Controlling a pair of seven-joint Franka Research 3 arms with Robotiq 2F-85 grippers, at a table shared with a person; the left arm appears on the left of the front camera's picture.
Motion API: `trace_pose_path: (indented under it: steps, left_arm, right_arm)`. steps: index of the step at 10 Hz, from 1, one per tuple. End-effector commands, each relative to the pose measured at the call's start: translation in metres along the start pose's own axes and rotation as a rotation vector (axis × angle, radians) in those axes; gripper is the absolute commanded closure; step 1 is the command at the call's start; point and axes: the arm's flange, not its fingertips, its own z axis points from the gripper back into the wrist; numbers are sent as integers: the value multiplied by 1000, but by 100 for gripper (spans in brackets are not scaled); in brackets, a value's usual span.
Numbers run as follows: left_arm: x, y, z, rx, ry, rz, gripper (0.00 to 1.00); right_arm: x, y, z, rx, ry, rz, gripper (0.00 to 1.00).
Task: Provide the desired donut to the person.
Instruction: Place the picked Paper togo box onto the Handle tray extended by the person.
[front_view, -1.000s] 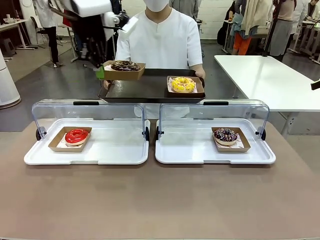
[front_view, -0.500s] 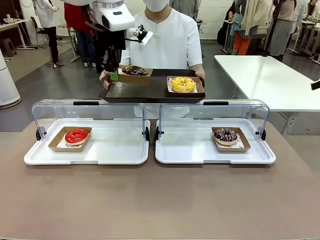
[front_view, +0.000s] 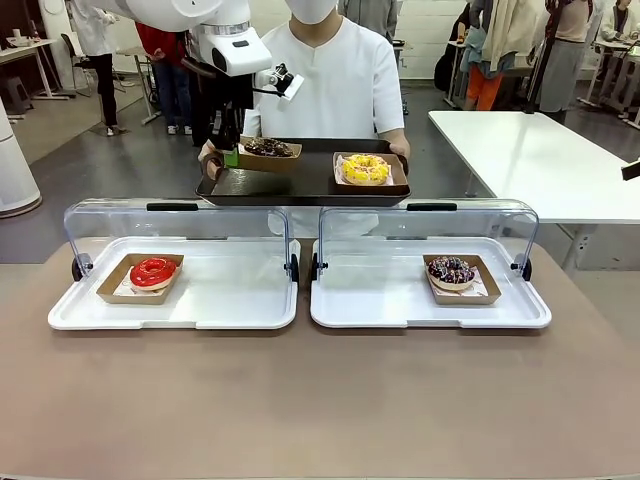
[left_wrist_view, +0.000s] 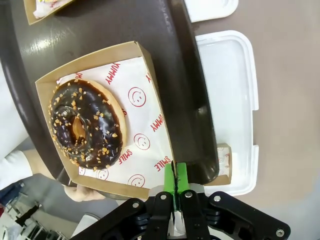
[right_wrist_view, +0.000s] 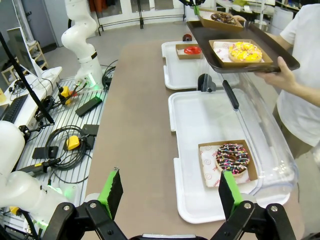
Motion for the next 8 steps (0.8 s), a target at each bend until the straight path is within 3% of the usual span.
trace_pose_path:
  steps: [1, 8]
  left_arm:
    - [-4, 3, 4, 27, -14, 6, 99]
    - [0, 0, 0, 0, 0, 0, 99]
  right_arm:
    - [0, 0, 0, 1, -2, 0, 0]
    - [0, 0, 0, 1, -2, 0, 0]
